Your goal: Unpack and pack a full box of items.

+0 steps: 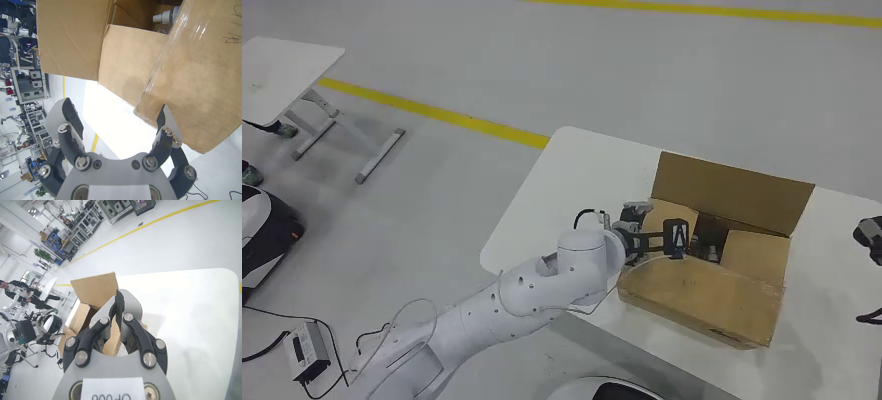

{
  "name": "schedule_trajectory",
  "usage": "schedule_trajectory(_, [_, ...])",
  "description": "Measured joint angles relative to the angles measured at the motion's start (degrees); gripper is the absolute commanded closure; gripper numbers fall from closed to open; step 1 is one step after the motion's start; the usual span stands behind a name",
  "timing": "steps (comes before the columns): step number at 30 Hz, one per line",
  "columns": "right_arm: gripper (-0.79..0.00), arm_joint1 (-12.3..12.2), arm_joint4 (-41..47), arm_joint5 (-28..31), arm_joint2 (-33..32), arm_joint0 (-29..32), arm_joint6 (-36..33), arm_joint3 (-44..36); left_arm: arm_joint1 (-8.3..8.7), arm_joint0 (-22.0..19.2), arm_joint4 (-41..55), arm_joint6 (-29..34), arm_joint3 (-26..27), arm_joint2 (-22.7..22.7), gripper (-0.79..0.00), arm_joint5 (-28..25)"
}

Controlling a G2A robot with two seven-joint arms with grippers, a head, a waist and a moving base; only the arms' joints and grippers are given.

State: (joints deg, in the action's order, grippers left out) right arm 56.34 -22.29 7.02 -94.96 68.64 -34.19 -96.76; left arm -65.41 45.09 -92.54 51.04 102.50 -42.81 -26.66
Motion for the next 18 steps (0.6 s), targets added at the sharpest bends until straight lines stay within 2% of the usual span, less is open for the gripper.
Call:
schedule_trajectory(9, [0.000, 1.2, -3.8, -0.7, 11.2, -14.6, 0.1, 13.8, -0.26, 1.4, -0.3, 1.0, 1.1, -1.8, -0.785, -1.1])
schedule_trajectory(14, [0.000, 2.0, -4.0, 0.6, 15.3, -19.6, 0.2, 19.1, -0.12, 2.6, -0.2, 1.2, 1.7, -3.6, -0.785, -1.8])
schedule_trajectory(18, [0.000, 2.4, -2.8, 4.2, 17.2, -21.8, -0.6, 21.3, -0.11, 3.2, -0.3, 1.0, 1.6, -4.7, -0.785, -2.3])
